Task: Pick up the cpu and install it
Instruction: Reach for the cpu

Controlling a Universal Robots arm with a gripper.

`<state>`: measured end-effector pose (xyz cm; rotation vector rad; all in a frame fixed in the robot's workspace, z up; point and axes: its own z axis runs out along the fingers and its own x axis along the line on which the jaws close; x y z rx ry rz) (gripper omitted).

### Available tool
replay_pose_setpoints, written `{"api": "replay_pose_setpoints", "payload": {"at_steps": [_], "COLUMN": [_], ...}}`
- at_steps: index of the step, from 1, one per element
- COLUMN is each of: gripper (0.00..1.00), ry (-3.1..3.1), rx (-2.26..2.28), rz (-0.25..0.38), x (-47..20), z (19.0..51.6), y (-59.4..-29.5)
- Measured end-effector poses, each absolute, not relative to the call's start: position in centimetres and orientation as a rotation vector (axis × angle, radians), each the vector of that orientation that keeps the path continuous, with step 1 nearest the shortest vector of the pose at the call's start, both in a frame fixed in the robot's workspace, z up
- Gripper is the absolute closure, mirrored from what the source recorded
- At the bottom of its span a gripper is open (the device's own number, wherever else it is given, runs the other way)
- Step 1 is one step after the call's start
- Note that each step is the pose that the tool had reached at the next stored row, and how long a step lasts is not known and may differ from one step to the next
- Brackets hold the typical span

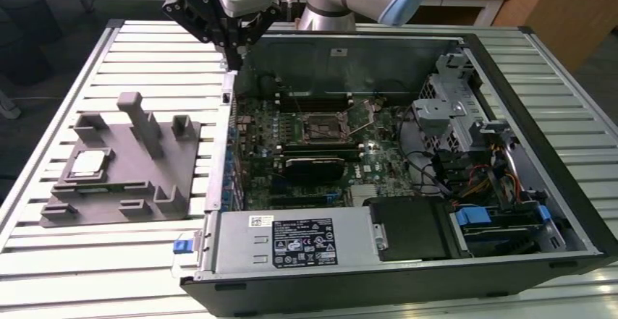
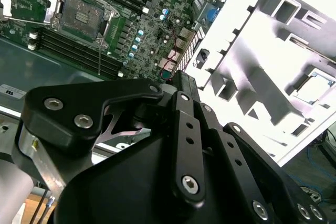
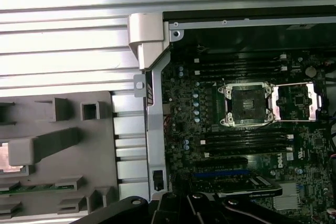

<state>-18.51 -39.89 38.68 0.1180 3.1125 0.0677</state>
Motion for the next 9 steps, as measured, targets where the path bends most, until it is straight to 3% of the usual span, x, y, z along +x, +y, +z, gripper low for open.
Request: {"api": "replay_pose_setpoints", "payload": {"at_steps": [9], "gripper": [0.89], "ry": [3.113], "rx": [0.118], "rz": [0.068], "x": [-18.83], "z": [38.64], "y": [-39.89]}}
